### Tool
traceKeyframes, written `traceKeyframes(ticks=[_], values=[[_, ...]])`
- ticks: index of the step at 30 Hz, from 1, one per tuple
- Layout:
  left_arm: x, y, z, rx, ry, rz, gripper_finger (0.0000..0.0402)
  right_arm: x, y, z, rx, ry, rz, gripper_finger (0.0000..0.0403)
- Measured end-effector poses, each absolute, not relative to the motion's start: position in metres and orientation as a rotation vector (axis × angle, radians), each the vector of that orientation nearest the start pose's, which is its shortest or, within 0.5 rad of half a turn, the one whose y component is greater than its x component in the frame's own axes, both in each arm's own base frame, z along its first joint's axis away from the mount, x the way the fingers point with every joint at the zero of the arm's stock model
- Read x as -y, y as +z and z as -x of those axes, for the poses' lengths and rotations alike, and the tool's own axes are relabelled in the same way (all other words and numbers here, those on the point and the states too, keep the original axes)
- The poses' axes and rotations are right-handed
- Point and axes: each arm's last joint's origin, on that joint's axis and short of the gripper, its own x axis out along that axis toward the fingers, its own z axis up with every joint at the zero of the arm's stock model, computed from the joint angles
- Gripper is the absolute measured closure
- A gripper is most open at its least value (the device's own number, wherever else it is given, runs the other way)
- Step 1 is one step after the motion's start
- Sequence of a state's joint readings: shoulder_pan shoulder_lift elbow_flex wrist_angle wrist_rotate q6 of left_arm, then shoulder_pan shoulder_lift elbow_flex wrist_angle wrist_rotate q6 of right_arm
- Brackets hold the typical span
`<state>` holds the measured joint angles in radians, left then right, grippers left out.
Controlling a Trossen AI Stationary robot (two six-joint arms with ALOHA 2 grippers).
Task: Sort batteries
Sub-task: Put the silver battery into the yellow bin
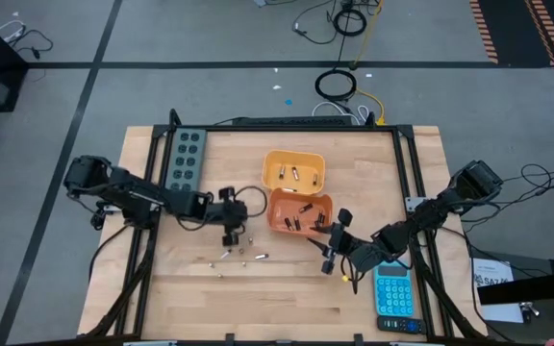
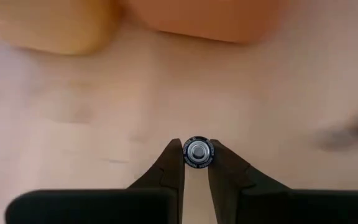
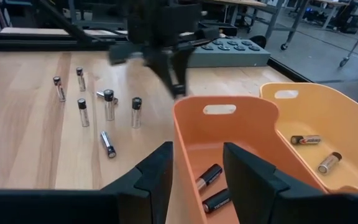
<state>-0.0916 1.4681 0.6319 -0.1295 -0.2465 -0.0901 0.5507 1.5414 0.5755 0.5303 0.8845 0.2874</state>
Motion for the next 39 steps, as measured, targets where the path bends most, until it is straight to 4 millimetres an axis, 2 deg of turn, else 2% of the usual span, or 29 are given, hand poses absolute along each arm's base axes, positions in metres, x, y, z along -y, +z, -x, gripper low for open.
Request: traceKeyframes(ticks=[3,5,10,14,20,27,30,35,39], values=[[0.000,0.149,-0.261,-0.888,0.238,-0.085,0.0353,-0.128,0.163,-0.251,-0.261,-0.370,-0.009,0.0271],[-0.007,0.154,-0.267,-0.840,0.202,-0.062,0.0353,-0.129,0.159,-0.253,-0.258,-0.369,-0.013,0.0271],[-0.030,0.177,-0.281,-0.781,0.151,0.002,0.0353,-0.135,0.137,-0.259,-0.269,-0.372,-0.046,0.0271],[-0.040,0.200,-0.292,-0.774,0.113,0.002,0.0353,-0.141,0.125,-0.257,-0.279,-0.362,-0.084,0.0271],[-0.048,0.225,-0.301,-0.745,0.106,-0.078,0.0353,-0.153,0.122,-0.251,-0.276,-0.335,-0.146,0.0271],[-0.069,0.233,-0.313,-0.584,0.188,-0.134,0.0353,-0.161,0.121,-0.245,-0.264,-0.327,-0.167,0.0271],[-0.075,0.229,-0.324,-0.524,0.207,-0.149,0.0307,-0.165,0.121,-0.243,-0.260,-0.318,-0.173,0.0271],[-0.078,0.219,-0.331,-0.593,0.274,-0.159,0.0198,-0.168,0.121,-0.240,-0.259,-0.310,-0.184,0.0271],[-0.066,0.232,-0.329,-0.621,0.253,-0.140,0.0175,-0.171,0.121,-0.238,-0.258,-0.313,-0.177,0.0271]])
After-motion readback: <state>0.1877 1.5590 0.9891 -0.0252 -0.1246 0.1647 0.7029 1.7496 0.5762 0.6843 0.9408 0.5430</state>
